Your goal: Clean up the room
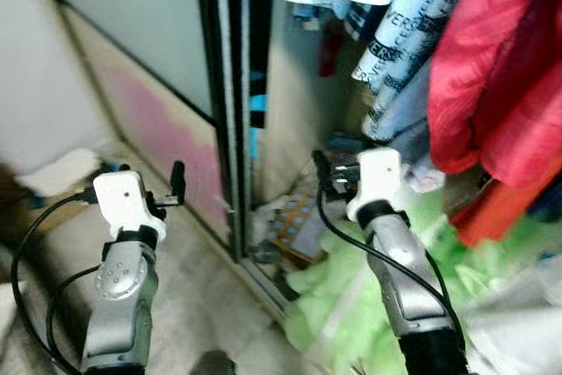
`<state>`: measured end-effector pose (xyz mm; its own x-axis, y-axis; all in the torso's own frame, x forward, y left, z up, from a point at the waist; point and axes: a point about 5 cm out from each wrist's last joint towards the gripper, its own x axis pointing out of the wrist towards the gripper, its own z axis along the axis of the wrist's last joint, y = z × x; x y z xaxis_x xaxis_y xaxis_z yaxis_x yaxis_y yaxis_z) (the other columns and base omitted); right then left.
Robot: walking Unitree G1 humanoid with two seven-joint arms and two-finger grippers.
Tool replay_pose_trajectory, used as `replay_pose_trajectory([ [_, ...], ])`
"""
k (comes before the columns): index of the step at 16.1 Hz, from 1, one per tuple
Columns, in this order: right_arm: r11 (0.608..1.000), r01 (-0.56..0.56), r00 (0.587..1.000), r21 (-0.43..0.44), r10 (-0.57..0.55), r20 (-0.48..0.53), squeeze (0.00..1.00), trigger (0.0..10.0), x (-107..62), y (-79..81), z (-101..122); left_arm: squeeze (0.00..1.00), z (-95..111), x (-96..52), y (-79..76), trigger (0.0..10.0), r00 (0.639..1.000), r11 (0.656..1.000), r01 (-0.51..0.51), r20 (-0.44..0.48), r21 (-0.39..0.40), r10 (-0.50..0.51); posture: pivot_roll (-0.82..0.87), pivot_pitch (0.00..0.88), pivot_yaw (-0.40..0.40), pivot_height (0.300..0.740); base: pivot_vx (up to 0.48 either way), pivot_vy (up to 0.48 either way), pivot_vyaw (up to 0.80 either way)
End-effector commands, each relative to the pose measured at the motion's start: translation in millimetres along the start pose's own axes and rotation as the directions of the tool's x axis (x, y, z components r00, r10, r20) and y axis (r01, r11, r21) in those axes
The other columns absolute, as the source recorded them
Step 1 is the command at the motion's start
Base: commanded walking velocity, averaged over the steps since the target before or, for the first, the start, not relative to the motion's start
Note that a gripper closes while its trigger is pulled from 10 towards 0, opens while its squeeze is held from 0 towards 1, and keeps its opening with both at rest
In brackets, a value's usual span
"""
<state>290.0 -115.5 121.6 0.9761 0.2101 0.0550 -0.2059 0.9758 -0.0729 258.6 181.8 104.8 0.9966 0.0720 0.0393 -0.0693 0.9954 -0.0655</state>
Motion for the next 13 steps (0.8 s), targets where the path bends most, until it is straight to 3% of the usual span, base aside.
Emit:
replay_pose_trajectory([
  [1,1.000,0.017,1.000,-0.008,-0.017,0.003,0.00,10.0,0.2,-4.4,1.0,0.00,-2.1,-0.5,-5.2,10.0,1.000,1.000,0.015,-0.010,0.004,-0.015,0.06,0.000,-0.020,0.740,0.000,0.000,0.80],
  [4,1.000,0.028,1.000,-0.010,-0.028,-0.004,0.00,10.0,-3.0,-4.6,-1.2,0.00,-2.5,0.4,-8.1,10.0,0.999,0.999,0.041,-0.014,0.003,-0.041,0.06,0.000,-0.021,0.740,0.000,0.000,0.80],
  [7,1.000,0.016,1.000,-0.016,-0.017,-0.010,0.00,10.0,-2.0,-4.0,-1.6,0.00,2.1,5.8,-4.2,10.0,1.000,1.000,0.005,0.005,-0.007,-0.005,0.06,0.000,-0.034,0.740,0.000,0.000,0.80],
  [11,1.000,0.001,1.000,-0.014,-0.001,-0.016,0.00,10.0,-2.3,-0.8,-2.8,0.00,2.2,0.2,-2.2,10.0,0.998,0.998,-0.050,-0.038,0.047,0.052,0.07,0.000,-0.039,0.740,0.000,0.000,0.80],
  [13,1.000,0.000,1.000,-0.014,0.000,-0.016,0.00,10.0,-1.3,-0.4,-2.7,0.00,0.9,0.0,-6.9,10.0,0.998,0.998,0.064,-0.027,0.022,-0.064,0.07,0.000,-0.035,0.740,0.000,0.000,0.80],
])
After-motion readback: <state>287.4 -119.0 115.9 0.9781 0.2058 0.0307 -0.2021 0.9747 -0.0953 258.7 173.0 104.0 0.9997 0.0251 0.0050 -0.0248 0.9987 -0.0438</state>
